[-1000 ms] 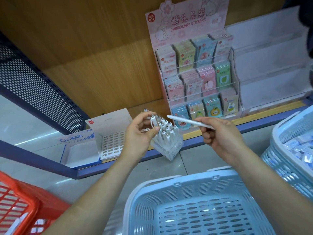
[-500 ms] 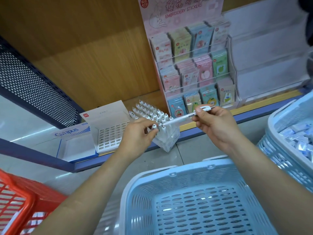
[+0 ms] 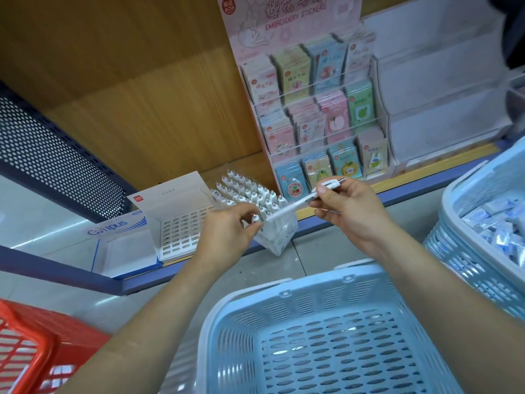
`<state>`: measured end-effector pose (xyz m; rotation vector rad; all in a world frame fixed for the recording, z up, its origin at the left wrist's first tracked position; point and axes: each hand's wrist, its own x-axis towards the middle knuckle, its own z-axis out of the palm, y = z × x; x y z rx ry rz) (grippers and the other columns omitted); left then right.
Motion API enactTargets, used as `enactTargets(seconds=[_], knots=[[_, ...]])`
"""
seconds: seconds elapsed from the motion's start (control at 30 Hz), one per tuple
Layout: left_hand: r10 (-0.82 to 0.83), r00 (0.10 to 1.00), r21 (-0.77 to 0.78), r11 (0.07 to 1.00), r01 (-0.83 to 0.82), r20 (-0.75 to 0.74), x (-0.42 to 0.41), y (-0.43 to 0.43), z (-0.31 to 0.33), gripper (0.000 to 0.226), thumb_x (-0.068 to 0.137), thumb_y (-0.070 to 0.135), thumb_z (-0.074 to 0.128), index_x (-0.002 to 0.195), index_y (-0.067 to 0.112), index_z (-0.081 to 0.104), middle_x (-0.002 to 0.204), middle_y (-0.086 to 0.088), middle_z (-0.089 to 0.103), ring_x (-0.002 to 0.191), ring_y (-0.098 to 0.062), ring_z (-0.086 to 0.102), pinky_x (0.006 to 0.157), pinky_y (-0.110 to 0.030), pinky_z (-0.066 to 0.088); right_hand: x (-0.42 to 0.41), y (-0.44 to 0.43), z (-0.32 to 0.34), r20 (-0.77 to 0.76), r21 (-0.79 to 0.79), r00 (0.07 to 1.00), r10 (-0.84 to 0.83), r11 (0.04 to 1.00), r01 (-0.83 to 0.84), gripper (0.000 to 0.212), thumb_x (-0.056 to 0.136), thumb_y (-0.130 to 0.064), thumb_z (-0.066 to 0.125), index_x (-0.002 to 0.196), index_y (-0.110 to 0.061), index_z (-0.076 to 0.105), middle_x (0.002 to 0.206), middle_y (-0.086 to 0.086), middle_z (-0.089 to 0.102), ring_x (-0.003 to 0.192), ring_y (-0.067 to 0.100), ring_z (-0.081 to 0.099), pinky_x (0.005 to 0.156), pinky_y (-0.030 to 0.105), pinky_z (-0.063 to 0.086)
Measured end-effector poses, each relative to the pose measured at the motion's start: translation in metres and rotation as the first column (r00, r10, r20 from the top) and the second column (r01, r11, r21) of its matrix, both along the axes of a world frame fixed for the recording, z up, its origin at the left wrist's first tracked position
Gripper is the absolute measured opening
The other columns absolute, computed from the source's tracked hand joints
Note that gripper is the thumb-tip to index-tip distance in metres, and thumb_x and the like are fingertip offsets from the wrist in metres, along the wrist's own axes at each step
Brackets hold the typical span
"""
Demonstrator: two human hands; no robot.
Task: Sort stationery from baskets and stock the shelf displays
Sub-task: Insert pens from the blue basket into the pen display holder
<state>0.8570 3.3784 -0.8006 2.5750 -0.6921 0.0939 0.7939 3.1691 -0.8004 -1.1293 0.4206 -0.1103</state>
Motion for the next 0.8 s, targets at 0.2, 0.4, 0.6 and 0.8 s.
enactTargets(seconds=[0.2,0.4,0.6,0.8], knots=[[-0.179,0.978,0.136,0.977,0.163,0.111,0.001,0.006,-0.012,0.013,0.094,0.019,0.062,0.102,0.015,0.071,0.085,-0.001,0.070,0.078,-0.023,0.063,0.067,-0.030,0.047,0.000,0.008,-0.002,-0.002,-0.215,0.994,0.105,0.971,-0.103,0.023,0.097,0.004,0.048,0.089,-0.015,0.058,0.088,0.007,0.066,0.084,0.018,0.067,0.074,0.027,0.059],[-0.062,0.994,0.090,0.994,0.054,0.090,0.012,0.001,-0.019,0.017,0.088,0.020,0.071,0.101,0.011,0.077,0.083,-0.002,0.049,0.077,-0.017,0.047,0.067,-0.027,0.036,0.003,0.009,-0.001,0.036,-0.191,0.995,0.097,0.978,-0.088,0.020,0.091,0.006,0.059,0.093,-0.014,0.056,0.082,0.005,0.074,0.084,0.023,0.073,0.068,0.028,0.059],[-0.010,0.999,0.212,0.977,-0.001,0.053,0.011,-0.004,-0.016,0.024,0.091,0.036,0.065,0.106,0.020,0.075,0.086,0.001,0.053,0.083,-0.015,0.047,0.067,-0.027,0.032,0.004,0.010,-0.003,0.046,-0.233,0.996,0.080,0.970,-0.068,0.018,0.085,0.001,0.069,0.098,-0.010,0.067,0.093,0.013,0.072,0.093,0.033,0.071,0.079,0.040,0.058],[0.065,0.974,-0.236,0.965,-0.117,-0.216,0.005,-0.013,0.027,0.023,0.088,0.024,0.070,0.108,0.035,0.068,0.086,0.006,0.062,0.077,-0.010,0.053,0.070,-0.023,0.045,0.006,0.011,0.003,0.092,-0.130,0.982,0.167,0.979,-0.155,0.035,0.091,0.005,0.057,0.119,-0.016,0.061,0.088,0.003,0.076,0.082,0.016,0.073,0.080,0.025,0.057]])
